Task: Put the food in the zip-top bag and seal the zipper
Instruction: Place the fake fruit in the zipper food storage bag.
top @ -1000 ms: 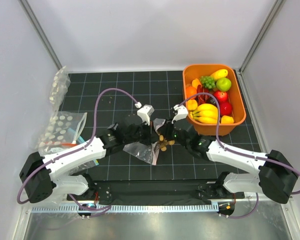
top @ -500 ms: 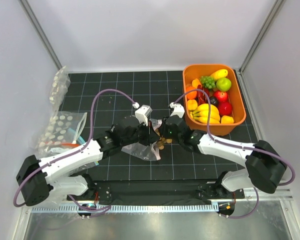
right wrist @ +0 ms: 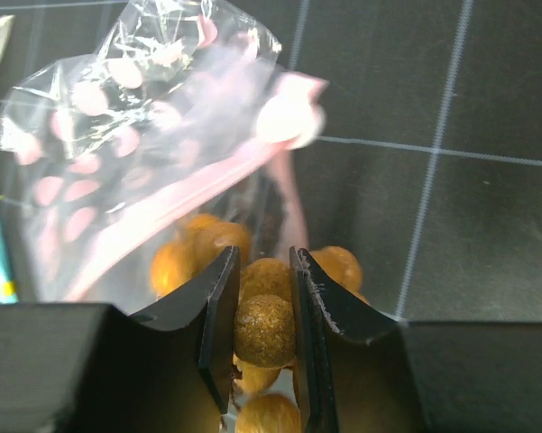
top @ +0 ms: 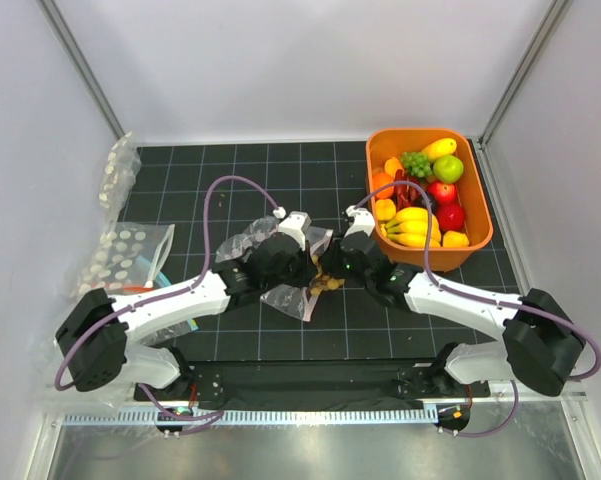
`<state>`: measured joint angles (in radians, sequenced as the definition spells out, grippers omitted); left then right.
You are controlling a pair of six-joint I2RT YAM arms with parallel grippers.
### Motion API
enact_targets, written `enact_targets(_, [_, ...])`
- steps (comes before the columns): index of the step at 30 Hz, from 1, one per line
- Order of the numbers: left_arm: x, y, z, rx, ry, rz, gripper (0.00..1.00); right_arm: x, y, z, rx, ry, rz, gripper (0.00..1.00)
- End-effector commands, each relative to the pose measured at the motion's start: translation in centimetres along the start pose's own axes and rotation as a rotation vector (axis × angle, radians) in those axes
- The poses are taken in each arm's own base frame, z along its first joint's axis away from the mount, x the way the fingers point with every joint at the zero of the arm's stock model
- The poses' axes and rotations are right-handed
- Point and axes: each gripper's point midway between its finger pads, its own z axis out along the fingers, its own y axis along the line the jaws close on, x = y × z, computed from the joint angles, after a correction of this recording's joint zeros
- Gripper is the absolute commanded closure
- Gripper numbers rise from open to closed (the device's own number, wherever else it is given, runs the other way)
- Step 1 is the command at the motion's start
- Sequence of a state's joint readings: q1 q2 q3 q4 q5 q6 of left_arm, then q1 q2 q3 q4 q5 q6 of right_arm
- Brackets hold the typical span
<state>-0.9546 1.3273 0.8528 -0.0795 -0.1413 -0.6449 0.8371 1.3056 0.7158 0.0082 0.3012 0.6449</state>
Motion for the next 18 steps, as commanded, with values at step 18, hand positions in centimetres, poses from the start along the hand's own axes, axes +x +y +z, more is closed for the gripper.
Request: enact_targets(18, [-2.9, -4.9, -0.7, 0.251, -0.123, 0.015, 1.00, 0.5, 6.0, 0.7, -0.301, 0.034, 0.071, 0.99])
